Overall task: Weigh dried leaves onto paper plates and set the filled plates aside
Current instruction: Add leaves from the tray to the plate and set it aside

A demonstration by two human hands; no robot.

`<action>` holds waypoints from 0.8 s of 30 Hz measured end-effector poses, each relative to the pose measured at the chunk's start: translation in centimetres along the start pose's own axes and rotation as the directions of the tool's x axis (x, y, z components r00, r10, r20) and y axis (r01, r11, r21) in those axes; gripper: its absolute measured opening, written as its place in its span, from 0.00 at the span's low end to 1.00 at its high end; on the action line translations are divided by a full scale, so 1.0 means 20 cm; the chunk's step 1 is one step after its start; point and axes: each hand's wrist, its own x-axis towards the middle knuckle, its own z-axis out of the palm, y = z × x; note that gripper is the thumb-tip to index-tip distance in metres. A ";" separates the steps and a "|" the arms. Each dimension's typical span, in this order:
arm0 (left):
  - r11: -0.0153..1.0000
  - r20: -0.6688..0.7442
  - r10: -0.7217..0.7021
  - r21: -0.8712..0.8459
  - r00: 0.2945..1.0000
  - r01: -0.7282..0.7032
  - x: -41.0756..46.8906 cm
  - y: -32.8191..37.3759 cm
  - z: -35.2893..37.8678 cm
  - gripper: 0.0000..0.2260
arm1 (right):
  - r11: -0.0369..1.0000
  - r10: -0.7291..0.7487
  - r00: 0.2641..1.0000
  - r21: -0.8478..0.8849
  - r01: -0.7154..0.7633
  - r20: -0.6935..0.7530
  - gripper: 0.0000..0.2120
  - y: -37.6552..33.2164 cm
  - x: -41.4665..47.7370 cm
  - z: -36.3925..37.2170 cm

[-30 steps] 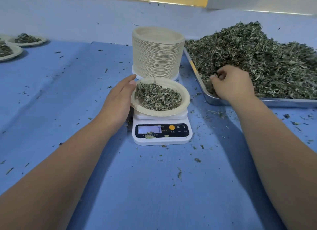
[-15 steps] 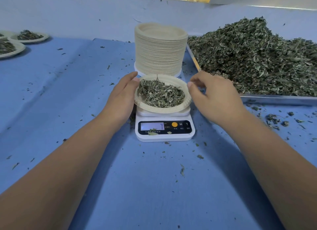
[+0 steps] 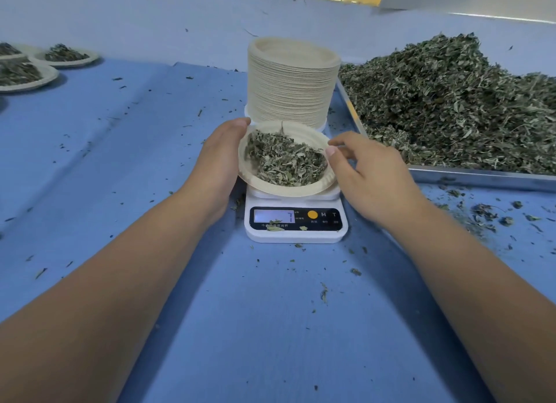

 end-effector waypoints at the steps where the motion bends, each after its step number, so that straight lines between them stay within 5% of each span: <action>1: 0.998 -0.020 -0.030 -0.062 0.999 0.028 0.00 0.02 0.01 0.13 | 1.000 -0.026 1.000 -0.004 0.026 -0.016 0.17 -0.02 0.00 0.00; 7: 0.922 -0.187 -0.212 -0.362 0.959 0.134 0.00 0.13 -0.10 0.10 | 0.996 -0.090 0.995 -0.024 0.091 0.049 0.17 -0.24 -0.02 0.05; 11: 0.905 -0.284 -0.250 -0.409 0.926 0.119 -0.01 0.20 -0.31 0.13 | 0.974 -0.147 0.986 0.183 0.131 0.073 0.18 -0.43 0.03 0.13; 17: 0.928 -0.481 -0.257 -0.365 0.838 0.075 -0.15 0.27 -0.80 0.16 | 0.935 -0.329 0.906 0.226 0.273 0.266 0.25 -0.83 0.09 0.40; 24: 0.963 -0.714 -0.228 -0.265 0.662 0.046 -0.33 0.30 -1.37 0.09 | 0.895 -0.432 0.851 0.255 0.365 0.298 0.27 -1.34 0.04 0.83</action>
